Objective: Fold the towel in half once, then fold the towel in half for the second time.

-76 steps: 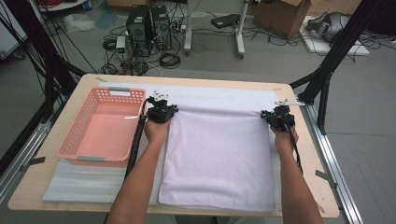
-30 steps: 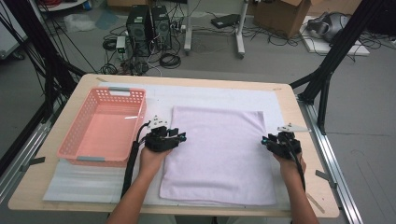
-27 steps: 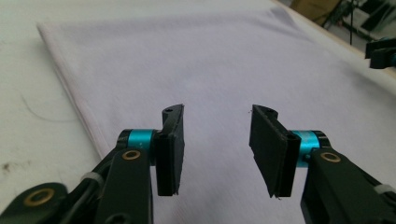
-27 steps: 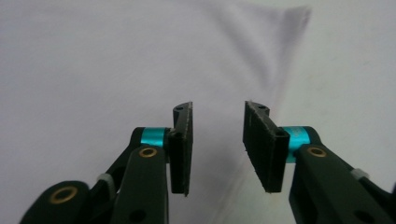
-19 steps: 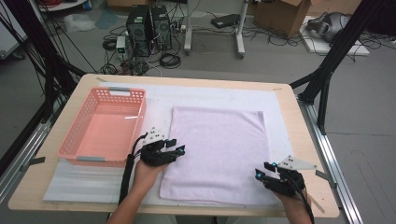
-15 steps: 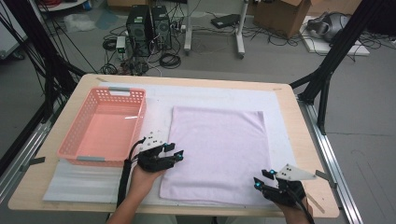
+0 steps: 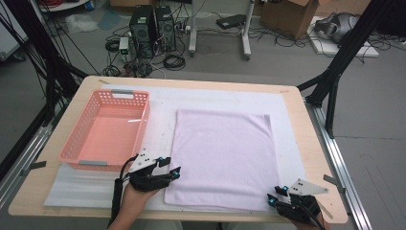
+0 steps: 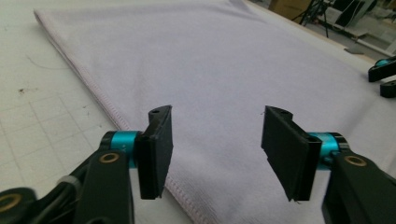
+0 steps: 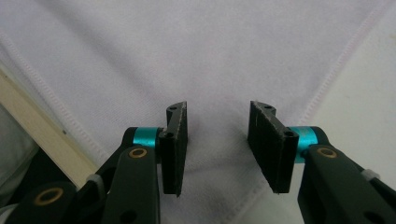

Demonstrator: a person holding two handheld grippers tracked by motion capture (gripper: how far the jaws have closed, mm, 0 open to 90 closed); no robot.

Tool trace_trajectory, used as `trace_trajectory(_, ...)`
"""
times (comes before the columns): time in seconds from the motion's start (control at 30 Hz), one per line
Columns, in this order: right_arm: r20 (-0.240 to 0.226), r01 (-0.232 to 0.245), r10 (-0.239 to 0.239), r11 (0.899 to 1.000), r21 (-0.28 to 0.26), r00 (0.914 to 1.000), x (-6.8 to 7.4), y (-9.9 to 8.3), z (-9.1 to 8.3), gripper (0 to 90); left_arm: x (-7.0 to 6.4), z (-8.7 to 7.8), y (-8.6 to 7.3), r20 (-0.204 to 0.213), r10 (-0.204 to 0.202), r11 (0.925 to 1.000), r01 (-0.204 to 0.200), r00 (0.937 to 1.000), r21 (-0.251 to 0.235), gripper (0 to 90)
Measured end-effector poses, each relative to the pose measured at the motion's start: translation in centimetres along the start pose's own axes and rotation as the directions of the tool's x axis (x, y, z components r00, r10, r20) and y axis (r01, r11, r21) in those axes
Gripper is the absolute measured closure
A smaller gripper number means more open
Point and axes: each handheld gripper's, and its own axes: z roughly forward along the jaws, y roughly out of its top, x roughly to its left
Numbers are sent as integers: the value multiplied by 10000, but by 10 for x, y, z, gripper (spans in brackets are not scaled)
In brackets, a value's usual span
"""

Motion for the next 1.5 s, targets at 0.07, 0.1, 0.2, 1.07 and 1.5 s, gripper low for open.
trace_trajectory(0.07, -10, -4, 4, 9997, -252, 10000, -1, 1, -2, 490, -1, -3, 1, 153, -82, 9997, 85, 9998, -223, 374)
trace_trajectory(0.1, -32, -137, 135, 9978, -651, 9999, -2, 2, -5, 445, -2, -3, 1, 183, -63, 9996, 68, 9998, -279, 347)
trace_trajectory(0.2, 359, -308, 371, 9863, -1622, 9987, -4, 8, -11, 320, -4, -1, 0, -14, 31, 9998, -31, 10000, -191, 239)
trace_trajectory(1.07, 1371, -724, 1086, 9665, -2462, 9846, -18, 13, -15, 201, 4, -15, -3, -185, -251, 9975, 238, 9995, -668, 204)
trace_trajectory(1.5, 1224, -735, 1059, 9671, -2435, 9868, -21, 17, -13, 202, 5, -4, 5, -301, -323, 9979, 306, 9990, -568, 218)
